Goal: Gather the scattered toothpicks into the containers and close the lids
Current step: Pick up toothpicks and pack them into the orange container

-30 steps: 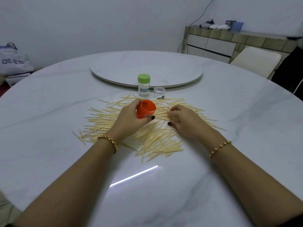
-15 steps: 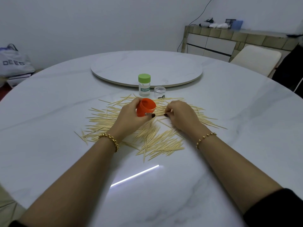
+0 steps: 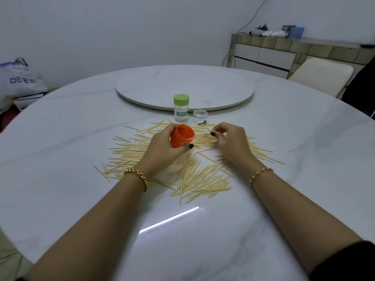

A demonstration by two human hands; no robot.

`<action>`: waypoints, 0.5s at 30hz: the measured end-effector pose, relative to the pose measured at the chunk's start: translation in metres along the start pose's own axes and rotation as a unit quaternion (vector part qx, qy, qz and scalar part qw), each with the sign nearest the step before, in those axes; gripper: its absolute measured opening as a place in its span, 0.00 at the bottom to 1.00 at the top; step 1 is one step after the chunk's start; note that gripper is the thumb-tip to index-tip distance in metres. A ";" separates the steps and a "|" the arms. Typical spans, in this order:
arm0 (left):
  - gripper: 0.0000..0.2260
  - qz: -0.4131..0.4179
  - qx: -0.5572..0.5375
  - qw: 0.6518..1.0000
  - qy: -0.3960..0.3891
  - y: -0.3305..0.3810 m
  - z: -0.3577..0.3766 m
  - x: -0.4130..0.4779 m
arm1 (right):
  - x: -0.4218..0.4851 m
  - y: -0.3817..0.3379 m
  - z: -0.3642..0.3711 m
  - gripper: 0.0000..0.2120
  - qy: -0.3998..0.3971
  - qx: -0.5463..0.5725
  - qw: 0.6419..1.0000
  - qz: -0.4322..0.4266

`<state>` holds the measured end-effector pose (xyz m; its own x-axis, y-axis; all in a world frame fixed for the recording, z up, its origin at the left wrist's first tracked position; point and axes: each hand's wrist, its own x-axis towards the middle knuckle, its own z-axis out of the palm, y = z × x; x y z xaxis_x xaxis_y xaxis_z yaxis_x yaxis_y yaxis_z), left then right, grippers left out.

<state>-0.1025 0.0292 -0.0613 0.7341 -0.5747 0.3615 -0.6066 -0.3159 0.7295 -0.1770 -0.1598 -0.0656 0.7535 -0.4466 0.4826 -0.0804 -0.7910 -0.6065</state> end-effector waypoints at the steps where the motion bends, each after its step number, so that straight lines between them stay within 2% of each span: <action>1: 0.22 -0.002 -0.004 1.000 -0.001 0.000 0.000 0.000 | 0.001 -0.003 -0.003 0.04 0.012 0.037 0.999 0.018; 4: 0.23 0.000 -0.011 1.000 -0.010 0.002 0.002 -0.001 | 0.003 -0.013 -0.011 0.05 0.030 0.155 0.985 0.066; 8: 0.23 -0.002 -0.015 0.999 -0.028 0.001 0.008 -0.007 | -0.002 -0.028 -0.017 0.04 0.022 0.292 0.949 0.119; 15: 0.23 0.025 0.004 0.999 -0.047 0.004 0.015 -0.010 | -0.009 -0.050 -0.016 0.06 0.006 0.392 0.914 0.104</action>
<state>-0.1169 0.0220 -0.0707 0.6709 -0.6586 0.3407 -0.6447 -0.2909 0.7069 -0.1905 -0.1228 -0.0293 0.7674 -0.5621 0.3086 0.2748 -0.1465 -0.9503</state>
